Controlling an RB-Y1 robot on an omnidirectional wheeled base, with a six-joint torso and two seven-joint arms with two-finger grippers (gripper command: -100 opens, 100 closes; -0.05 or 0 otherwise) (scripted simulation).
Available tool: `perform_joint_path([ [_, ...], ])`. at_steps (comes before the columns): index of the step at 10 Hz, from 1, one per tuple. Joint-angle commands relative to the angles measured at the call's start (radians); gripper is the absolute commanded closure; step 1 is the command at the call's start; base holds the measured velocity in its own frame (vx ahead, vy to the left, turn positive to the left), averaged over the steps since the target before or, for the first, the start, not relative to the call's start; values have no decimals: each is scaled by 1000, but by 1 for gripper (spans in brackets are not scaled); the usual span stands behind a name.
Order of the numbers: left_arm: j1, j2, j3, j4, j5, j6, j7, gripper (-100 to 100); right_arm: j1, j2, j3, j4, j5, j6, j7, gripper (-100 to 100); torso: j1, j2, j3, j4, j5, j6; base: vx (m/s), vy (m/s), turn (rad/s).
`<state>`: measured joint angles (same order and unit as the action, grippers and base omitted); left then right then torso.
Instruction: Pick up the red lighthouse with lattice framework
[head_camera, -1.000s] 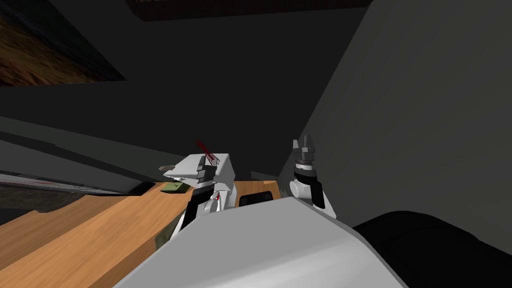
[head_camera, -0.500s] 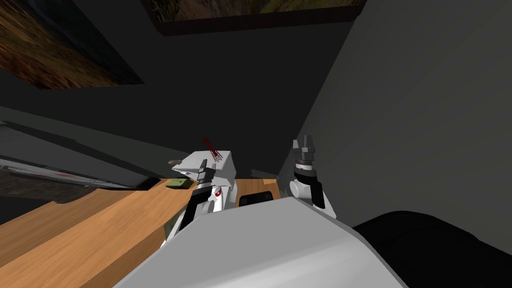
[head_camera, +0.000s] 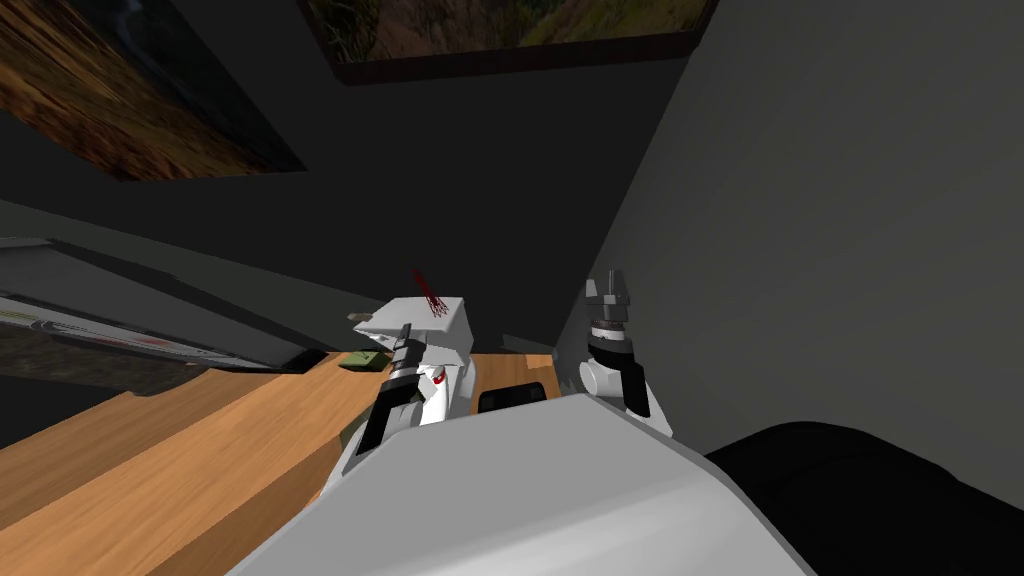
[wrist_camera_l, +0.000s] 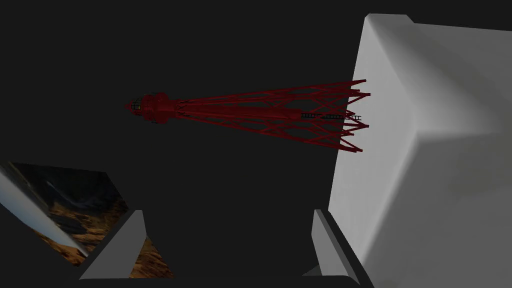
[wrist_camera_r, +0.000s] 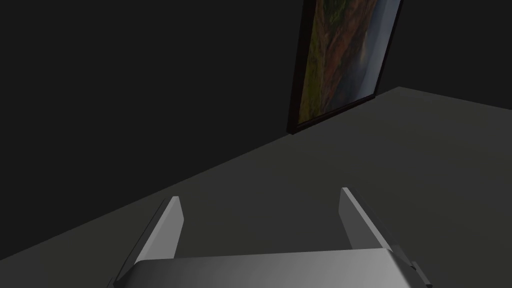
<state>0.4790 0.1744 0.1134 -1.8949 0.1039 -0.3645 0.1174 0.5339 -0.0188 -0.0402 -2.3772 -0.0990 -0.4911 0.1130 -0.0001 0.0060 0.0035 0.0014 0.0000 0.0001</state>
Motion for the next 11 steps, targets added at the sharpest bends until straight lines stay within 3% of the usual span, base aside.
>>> perform_joint_path([
  [1, -16, 8, 15, 44, 5, 2, 5, -100, 0, 0, 0, 0, 0, 0, 0, 0, 0, 0, 0, 0, 0, 0, -94, 3, 8],
  [2, -45, 20, 42, 78, 15, 1, 11, -100, 0, 0, 0, 0, 0, 0, 0, 0, 0, 0, 0, 0, 0, 0, -108, -4, 8],
  [3, -45, 20, 42, 104, 15, 1, 11, -100, 0, 0, 0, 0, 0, 0, 0, 0, 0, 1, 0, 0, 0, 0, -93, -10, 2],
  [4, -77, 30, 70, 133, 27, -2, 17, -100, 0, 0, 0, 0, 0, 0, 0, 0, -1, 0, 0, 0, 0, 0, -114, -11, 8],
  [5, -77, 30, 70, 165, 27, -2, 17, -100, 0, 0, 0, 0, 0, 0, 0, 0, -1, 1, 1, 0, 0, 0, -90, -2, 1],
  [6, -115, 39, 99, 195, 41, -6, 22, -100, 0, 0, 0, 0, 0, 0, 0, 0, 0, 0, 0, 0, 0, 0, -94, -4, 3],
  [7, -115, 39, 99, 227, 41, -6, 22, -100, 0, 0, 0, 0, 0, 0, 0, 0, 0, 0, 0, 0, 0, 0, -83, -12, -1],
  [8, -157, 47, 129, 264, 57, -10, 27, -100, 0, 0, 0, 0, 0, 0, 0, 0, -1, -1, 0, 0, 0, 0, -107, -19, 3],
  [9, -157, 47, 129, 301, 57, -10, 27, -100, 0, 0, 0, 0, 0, 0, 0, 0, -1, 0, 0, 0, 0, 0, -96, -13, 1],
  [10, -202, 53, 159, 332, 75, -17, 31, -100, 0, 0, 0, 0, 0, 0, 0, 0, -1, 0, 0, 0, 0, 0, -113, -12, 3],
  [11, -202, 53, 159, 354, 75, -17, 31, -100, 0, 0, 0, 0, 0, 0, 0, 0, -1, 1, 1, 0, 0, 0, -93, -11, -1],
])
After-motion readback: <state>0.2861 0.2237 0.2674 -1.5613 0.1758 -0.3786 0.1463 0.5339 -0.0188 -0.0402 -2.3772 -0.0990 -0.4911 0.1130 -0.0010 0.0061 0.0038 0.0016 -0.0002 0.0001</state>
